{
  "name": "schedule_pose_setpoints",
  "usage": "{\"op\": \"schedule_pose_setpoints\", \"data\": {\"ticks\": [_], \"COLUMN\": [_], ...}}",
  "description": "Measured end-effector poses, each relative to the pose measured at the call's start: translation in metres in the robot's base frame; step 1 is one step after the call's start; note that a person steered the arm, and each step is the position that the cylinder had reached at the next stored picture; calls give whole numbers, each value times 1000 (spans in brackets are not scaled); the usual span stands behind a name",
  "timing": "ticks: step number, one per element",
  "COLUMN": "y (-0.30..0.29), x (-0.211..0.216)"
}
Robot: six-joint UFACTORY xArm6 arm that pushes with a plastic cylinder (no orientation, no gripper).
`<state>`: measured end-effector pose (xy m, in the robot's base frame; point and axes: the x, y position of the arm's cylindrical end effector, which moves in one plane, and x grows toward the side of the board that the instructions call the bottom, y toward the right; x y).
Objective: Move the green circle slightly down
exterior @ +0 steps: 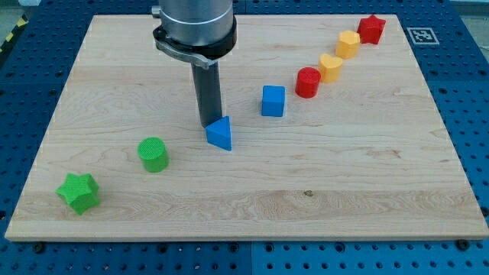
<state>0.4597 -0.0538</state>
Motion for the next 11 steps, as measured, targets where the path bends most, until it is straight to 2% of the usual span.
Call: {"op": "schedule_pose_setpoints", "data": {"ticks": [1,3,8,11], "y": [-10,-108,-108,-88], "x": [1,1,28,39]}}
